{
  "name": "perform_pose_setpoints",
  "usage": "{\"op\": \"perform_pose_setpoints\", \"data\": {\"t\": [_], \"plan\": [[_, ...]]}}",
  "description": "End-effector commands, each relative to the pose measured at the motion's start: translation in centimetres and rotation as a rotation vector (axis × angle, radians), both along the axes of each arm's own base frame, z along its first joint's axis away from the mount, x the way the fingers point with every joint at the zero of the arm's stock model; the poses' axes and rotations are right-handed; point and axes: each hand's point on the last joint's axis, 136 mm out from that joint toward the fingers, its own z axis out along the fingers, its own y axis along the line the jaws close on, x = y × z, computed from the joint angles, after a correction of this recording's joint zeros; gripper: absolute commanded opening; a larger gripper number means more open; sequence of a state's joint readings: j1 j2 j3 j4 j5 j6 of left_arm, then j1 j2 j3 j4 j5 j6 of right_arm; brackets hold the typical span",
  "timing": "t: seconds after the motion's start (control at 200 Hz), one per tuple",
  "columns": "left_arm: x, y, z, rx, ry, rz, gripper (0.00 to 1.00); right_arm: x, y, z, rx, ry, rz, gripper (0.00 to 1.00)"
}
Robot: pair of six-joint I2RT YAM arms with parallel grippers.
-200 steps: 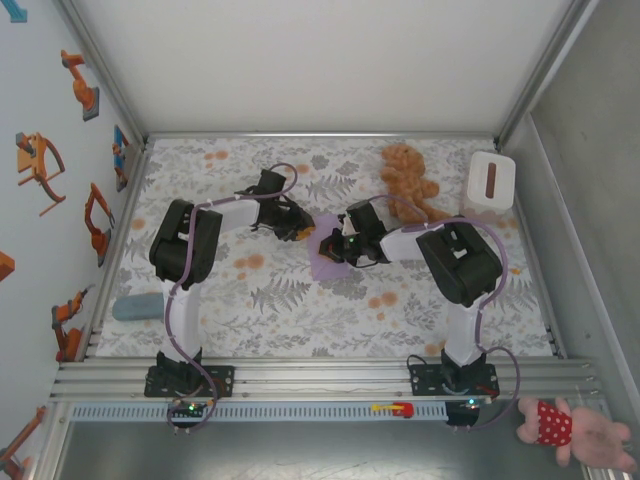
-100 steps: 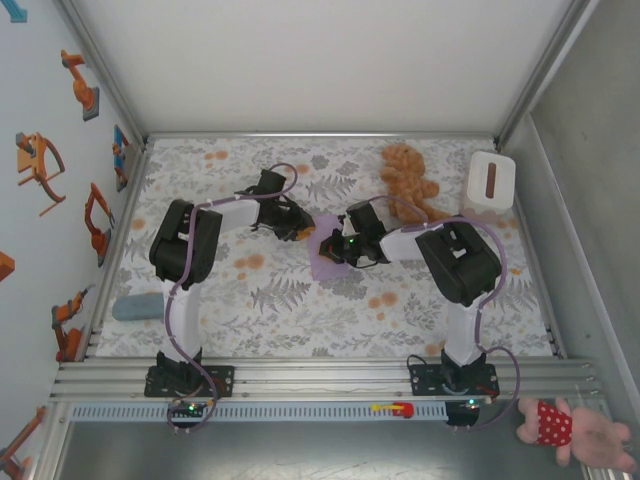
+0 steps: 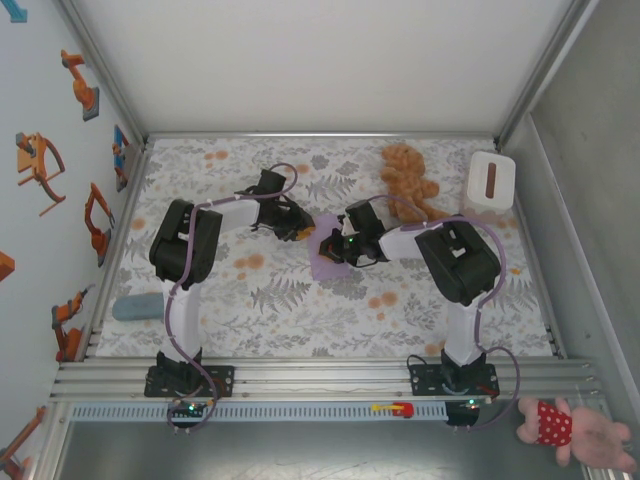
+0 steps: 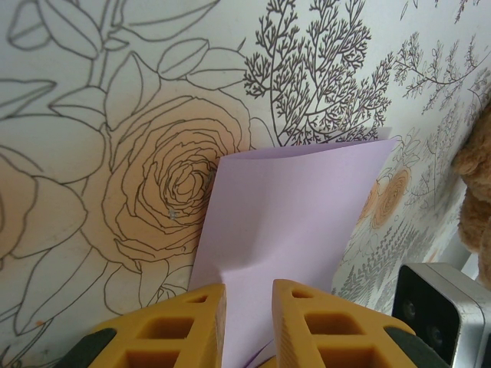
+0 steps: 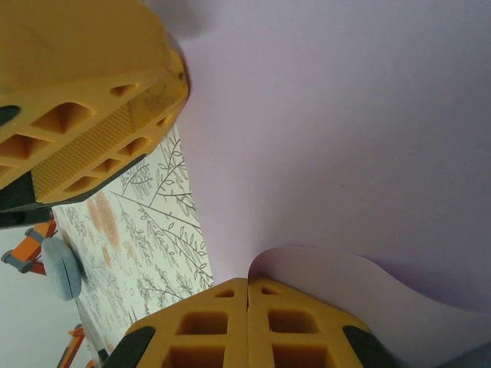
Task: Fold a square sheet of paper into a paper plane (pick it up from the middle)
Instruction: Fold the triangle a second time at the center of the table.
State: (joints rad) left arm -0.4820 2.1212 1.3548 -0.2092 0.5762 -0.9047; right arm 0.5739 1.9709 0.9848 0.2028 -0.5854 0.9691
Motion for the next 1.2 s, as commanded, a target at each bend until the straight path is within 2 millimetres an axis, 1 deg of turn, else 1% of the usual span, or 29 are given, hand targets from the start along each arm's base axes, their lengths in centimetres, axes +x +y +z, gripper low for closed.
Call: {"op": "perform_pose_setpoints", "data": {"t": [0.0, 0.235, 0.295, 0.361, 0.486, 0.591, 0.681, 0.776, 0.946, 1.047, 1.197], "plan": [[-2.4, 0.5, -2.8, 0.068, 0.092, -0.029, 0.23, -0.2, 0.1, -0.8, -0.031, 0.008, 0.011, 0.00], [-2.3, 0.5, -2.5, 0.062, 0.090, -0.026, 0.23, -0.3, 0.0, -1.1, -0.043, 0.021, 0.011, 0.00], [-2.2, 0.5, -2.1, 0.059, 0.085, -0.022, 0.23, -0.3, -0.1, -1.2, -0.049, 0.025, 0.010, 0.02], [-1.8, 0.6, -1.3, 0.051, 0.068, -0.015, 0.23, -0.4, -0.2, -1.3, -0.057, 0.027, 0.010, 0.05], [-0.7, 1.0, 1.1, 0.037, 0.017, 0.010, 0.24, -0.6, -0.5, -1.6, -0.070, 0.039, 0.008, 0.11], [0.0, 1.9, 2.8, 0.038, -0.017, 0.036, 0.26, -0.8, -0.6, -1.8, -0.077, 0.050, 0.008, 0.18], [0.4, 3.0, 3.6, 0.043, -0.033, 0.064, 0.28, -0.8, -0.6, -1.8, -0.077, 0.053, 0.008, 0.24], [0.4, 4.2, 4.2, 0.046, -0.043, 0.090, 0.29, -0.8, -0.6, -1.7, -0.077, 0.048, 0.008, 0.30], [0.3, 5.8, 5.2, 0.044, -0.065, 0.132, 0.30, -0.8, -0.6, -1.7, -0.076, 0.044, 0.010, 0.34], [0.0, 5.8, 5.7, 0.034, -0.077, 0.131, 0.30, -0.9, -0.7, -2.0, -0.086, 0.050, 0.012, 0.34], [-1.3, 5.1, 5.7, 0.032, -0.080, 0.104, 0.28, -1.2, -1.3, -2.6, -0.124, 0.057, 0.013, 0.32]]}}
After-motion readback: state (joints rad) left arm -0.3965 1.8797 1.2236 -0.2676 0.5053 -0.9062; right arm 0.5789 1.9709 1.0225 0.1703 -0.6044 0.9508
